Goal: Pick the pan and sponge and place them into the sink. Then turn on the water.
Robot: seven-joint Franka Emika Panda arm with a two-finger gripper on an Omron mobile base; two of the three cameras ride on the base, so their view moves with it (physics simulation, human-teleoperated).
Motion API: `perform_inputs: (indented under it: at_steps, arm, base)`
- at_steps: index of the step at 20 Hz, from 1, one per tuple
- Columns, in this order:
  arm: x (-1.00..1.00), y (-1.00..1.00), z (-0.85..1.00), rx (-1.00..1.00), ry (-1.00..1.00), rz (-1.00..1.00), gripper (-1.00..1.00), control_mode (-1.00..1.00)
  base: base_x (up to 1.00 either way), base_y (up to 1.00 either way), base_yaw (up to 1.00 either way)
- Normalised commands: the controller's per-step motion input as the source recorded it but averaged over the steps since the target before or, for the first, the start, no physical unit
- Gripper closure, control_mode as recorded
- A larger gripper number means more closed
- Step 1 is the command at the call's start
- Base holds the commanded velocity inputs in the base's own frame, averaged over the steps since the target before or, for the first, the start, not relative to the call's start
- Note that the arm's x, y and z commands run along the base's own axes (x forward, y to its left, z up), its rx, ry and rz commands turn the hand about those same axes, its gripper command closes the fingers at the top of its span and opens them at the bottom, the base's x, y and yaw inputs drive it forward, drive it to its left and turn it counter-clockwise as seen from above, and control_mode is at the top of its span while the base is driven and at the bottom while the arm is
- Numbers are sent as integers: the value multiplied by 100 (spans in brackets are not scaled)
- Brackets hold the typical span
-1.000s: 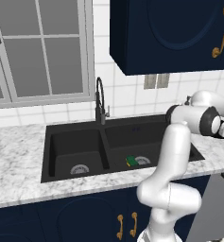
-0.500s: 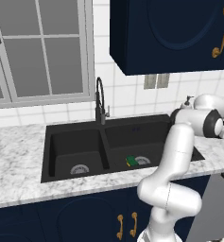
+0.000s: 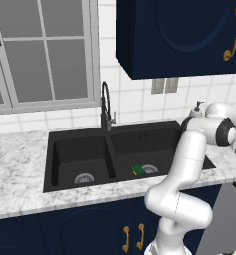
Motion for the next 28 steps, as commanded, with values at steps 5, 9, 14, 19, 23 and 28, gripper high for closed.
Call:
perform_inputs:
  at_steps: [5, 9, 14, 19, 23, 28]
  arm:
    - [8, -7, -14, 3, 0, 0, -100, -100]
    - [7, -11, -14, 3, 0, 0, -100, -100]
    - [1, -1, -2, 0, 0, 0, 100, -100]
    - [0, 0, 0, 0, 0, 0, 100, -100]
    - [-2, 8, 3, 0, -3, 2, 100, -100]
    - [-19, 24, 30, 0, -17, 8, 100, -100]
  base:
    - [0, 0, 0]
    - [0, 0, 0]
    - [0, 0, 0]
    - [0, 0, 0]
    - [0, 0, 0]
    - [0, 0, 0]
